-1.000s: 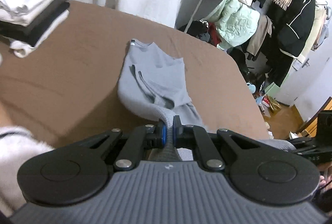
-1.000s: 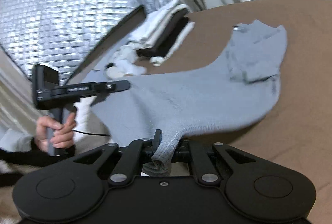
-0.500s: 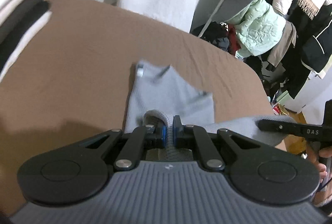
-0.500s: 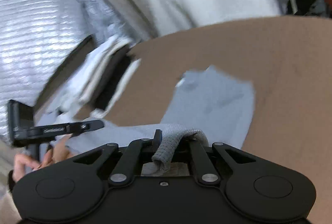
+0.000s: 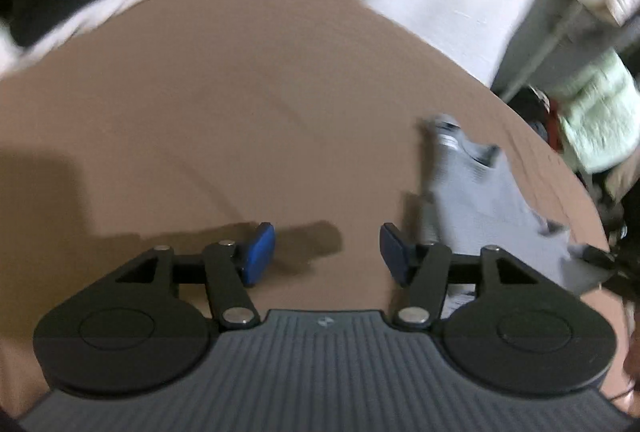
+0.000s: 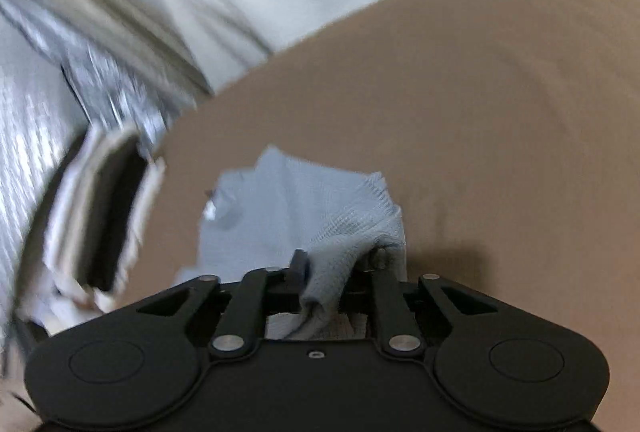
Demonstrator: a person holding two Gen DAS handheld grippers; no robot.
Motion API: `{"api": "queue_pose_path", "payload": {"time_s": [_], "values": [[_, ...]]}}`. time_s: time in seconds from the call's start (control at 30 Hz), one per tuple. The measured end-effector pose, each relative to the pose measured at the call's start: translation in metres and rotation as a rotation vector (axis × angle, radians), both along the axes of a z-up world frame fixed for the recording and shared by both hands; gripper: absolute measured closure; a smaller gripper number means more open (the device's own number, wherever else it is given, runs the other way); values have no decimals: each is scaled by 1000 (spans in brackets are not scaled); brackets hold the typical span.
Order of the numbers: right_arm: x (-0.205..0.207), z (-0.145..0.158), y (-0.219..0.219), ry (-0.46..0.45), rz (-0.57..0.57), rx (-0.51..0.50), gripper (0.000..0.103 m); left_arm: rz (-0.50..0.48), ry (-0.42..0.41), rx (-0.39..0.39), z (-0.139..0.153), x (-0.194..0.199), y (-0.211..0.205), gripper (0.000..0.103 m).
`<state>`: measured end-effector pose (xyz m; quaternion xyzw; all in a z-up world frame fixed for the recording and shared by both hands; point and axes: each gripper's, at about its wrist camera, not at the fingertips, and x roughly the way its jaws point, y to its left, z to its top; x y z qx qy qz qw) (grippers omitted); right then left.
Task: Fold clothes
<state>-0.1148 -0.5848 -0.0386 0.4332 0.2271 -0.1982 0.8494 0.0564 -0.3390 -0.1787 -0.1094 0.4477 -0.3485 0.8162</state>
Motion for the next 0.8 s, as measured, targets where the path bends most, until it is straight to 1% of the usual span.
{"api": "queue_pose_path", "payload": {"time_s": [0.07, 0.13, 0.17, 0.2, 0.27, 0.3, 0.37, 0.4, 0.43, 0.5, 0.53, 0.57, 0.6, 0.63, 0.67, 0.73, 0.8], "values": [[-22, 6, 9, -68, -72, -42, 57, -17, 4, -27, 4, 5, -2, 46], [-39, 14, 24, -130, -138, -94, 57, -44, -16, -41, 9, 5, -9, 44], [-46, 18, 33, -158, -161, -128, 57, -66, -35, -35, 11, 1, -13, 42], [-51, 21, 46, -171, -157, -174, 57, -86, -53, -21, 13, -5, -19, 41], [-52, 28, 72, -141, -101, -272, 57, -142, -76, -6, 18, -17, -32, 41], [-50, 30, 84, -112, -68, -317, 57, -173, -80, -12, 21, -25, -37, 41], [-34, 31, 106, 8, 21, -397, 57, -234, -90, -26, 27, -40, -47, 41], [-26, 30, 115, 68, 68, -451, 57, -228, -129, -18, 33, -47, -51, 43], [-17, 30, 124, 128, 115, -505, 57, -209, -176, 7, 39, -54, -55, 43], [1, 26, 138, 258, 215, -591, 57, -172, -250, 78, 48, -64, -62, 43], [10, 22, 144, 327, 271, -615, 56, -151, -277, 115, 51, -66, -66, 43], [18, 17, 146, 389, 323, -619, 56, -138, -302, 134, 52, -68, -68, 41], [28, 13, 147, 430, 344, -638, 56, -129, -325, 146, 53, -70, -69, 41], [38, 8, 149, 471, 365, -656, 56, -121, -325, 148, 53, -69, -70, 41], [48, 4, 149, 500, 385, -678, 55, -118, -305, 143, 52, -66, -69, 41], [67, 2, 144, 504, 408, -742, 56, -114, -264, 119, 49, -62, -64, 41], [83, 1, 137, 505, 416, -807, 56, -119, -249, 109, 45, -58, -55, 41]]}}
